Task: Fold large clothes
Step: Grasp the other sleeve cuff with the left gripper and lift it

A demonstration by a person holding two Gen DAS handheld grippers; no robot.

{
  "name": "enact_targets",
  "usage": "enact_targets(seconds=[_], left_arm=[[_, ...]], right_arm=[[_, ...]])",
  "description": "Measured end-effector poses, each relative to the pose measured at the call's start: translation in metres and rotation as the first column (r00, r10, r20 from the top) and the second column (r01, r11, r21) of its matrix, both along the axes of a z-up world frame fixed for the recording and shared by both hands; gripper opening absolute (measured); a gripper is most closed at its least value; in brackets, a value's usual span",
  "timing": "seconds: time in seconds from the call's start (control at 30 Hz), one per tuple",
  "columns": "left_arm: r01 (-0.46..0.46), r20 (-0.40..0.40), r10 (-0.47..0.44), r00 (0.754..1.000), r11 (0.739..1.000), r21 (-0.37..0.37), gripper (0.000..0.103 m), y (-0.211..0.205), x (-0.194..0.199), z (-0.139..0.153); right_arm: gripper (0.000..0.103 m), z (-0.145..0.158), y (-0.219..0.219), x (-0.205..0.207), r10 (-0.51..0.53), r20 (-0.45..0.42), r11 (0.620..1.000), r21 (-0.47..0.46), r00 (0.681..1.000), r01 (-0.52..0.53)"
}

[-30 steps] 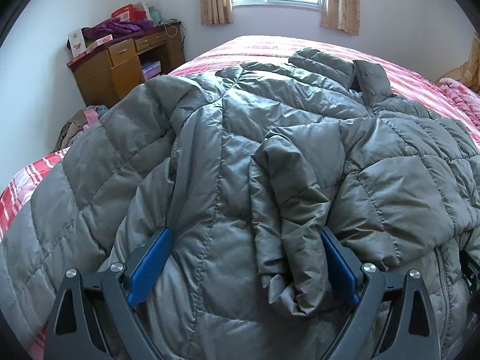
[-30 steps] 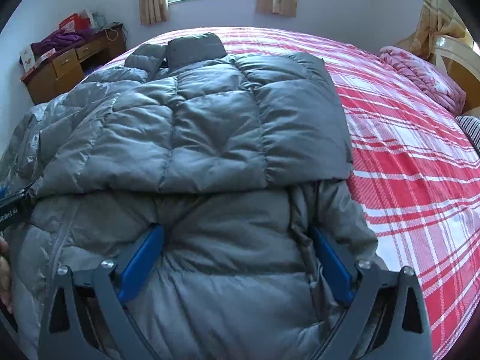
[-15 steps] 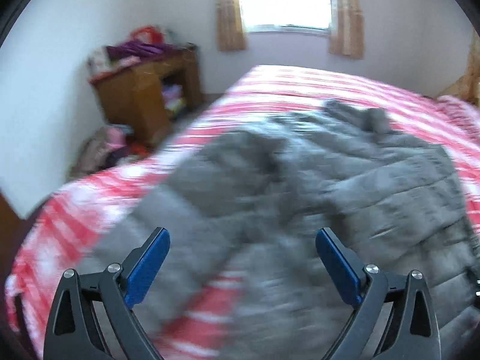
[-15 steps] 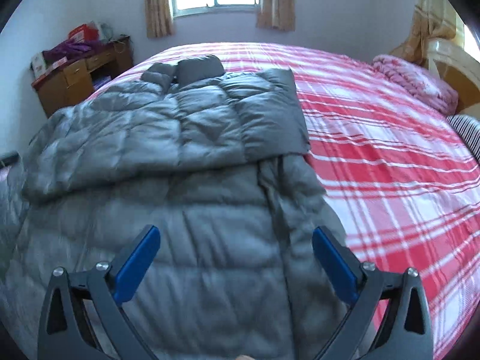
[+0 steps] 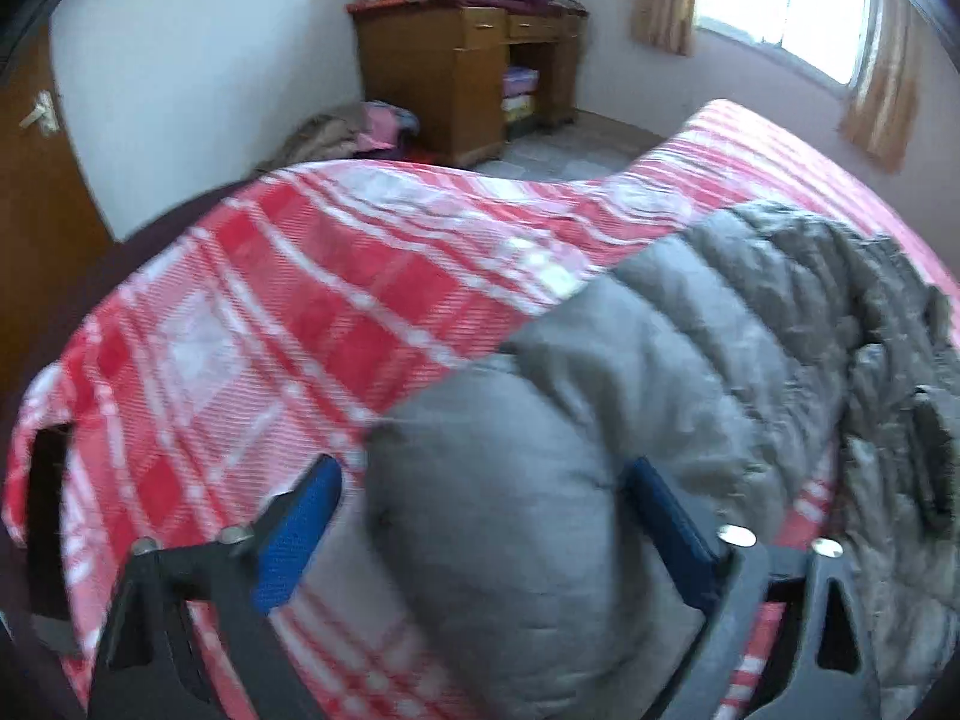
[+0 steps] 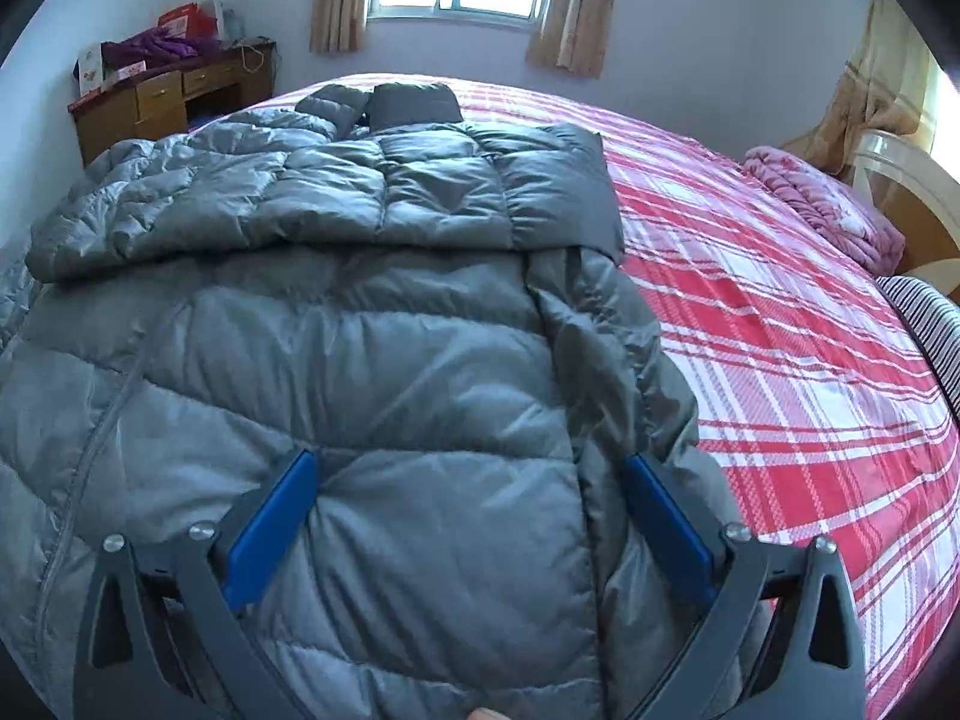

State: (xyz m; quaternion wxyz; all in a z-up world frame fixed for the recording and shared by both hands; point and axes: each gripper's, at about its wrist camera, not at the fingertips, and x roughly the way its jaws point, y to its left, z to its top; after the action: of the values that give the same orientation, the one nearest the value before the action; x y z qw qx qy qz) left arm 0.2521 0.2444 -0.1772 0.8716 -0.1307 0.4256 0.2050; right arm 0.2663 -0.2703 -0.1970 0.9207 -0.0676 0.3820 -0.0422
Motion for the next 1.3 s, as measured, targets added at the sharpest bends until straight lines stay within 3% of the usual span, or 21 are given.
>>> enact_targets(seconds=[0.1,0.13,0.17,0.23,0.37,0.5,0.67,0.77,0.83,0.97,1.1,1.17,1.3], left_arm=[[0.089,0.026,-0.089,0.996,0.996,-0.018,0.031,-0.014,0.007,0.005],[0.108,0.035,-0.107,0.994,0.994,-0.016,0.02,-0.015,0.009,0.009],[0.101,0.038,-0.101,0.994,0.995,0.007,0.016,-0.019,0.007,0.014],[0.075,0.062,-0.08,0.995,0.993,0.089,0.015,-0.014,0.0,0.031],[0.095,0.078,-0.108,0.991,0.984,0.151,0.015,-0.007,-0.012,0.05],[0.116,0.072,-0.136,0.988,0.967,0.228,0.015,-0.004,-0.016,0.055],[0.064,0.087,-0.083,0.993,0.977,0.202,0.015,0.017,-0.001,0.065],[0.02,0.124,-0.048,0.991,0.976,0.217,0.015,0.016,0.012,0.089],[0.04,0.165,-0.084,0.983,0.966,0.254,0.015,-0.003,0.016,0.111],[0.146,0.245,-0.247,0.938,0.919,0.365,0.015,-0.075,0.025,0.163],[0.279,0.287,-0.416,0.863,0.865,0.417,0.015,-0.168,0.037,0.192],[0.33,0.283,-0.47,0.836,0.843,0.425,0.015,-0.204,0.042,0.193],[0.43,0.239,-0.566,0.789,0.787,0.443,0.015,-0.279,0.054,0.167]], right_arm=[[0.103,0.0,-0.001,0.0,-0.001,0.003,1.0,0.009,1.0,0.001],[0.103,0.0,-0.001,0.0,-0.002,0.005,1.0,0.011,1.0,0.002],[0.103,-0.001,-0.002,-0.001,-0.003,0.007,1.0,0.013,1.0,0.002],[0.103,-0.001,-0.002,-0.003,-0.003,0.011,1.0,0.02,1.0,0.003],[0.103,-0.001,-0.006,-0.004,-0.009,0.0,0.999,0.039,1.0,0.009],[0.103,-0.001,-0.029,0.0,0.026,-0.025,0.988,0.15,0.999,-0.022],[0.103,0.0,-0.044,-0.006,0.126,-0.021,0.972,0.204,0.992,-0.119],[0.103,0.003,-0.051,-0.009,0.139,0.0,0.96,0.246,0.99,-0.135],[0.103,0.003,-0.059,-0.01,0.135,0.021,0.948,0.289,0.991,-0.135],[0.103,0.002,-0.055,-0.011,0.133,0.03,0.949,0.284,0.991,-0.136],[0.103,0.002,-0.051,-0.012,0.13,0.031,0.958,0.255,0.991,-0.133],[0.103,0.002,-0.053,-0.014,0.13,0.037,0.956,0.26,0.991,-0.135],[0.103,0.002,-0.059,-0.017,0.126,0.055,0.946,0.293,0.99,-0.137]])
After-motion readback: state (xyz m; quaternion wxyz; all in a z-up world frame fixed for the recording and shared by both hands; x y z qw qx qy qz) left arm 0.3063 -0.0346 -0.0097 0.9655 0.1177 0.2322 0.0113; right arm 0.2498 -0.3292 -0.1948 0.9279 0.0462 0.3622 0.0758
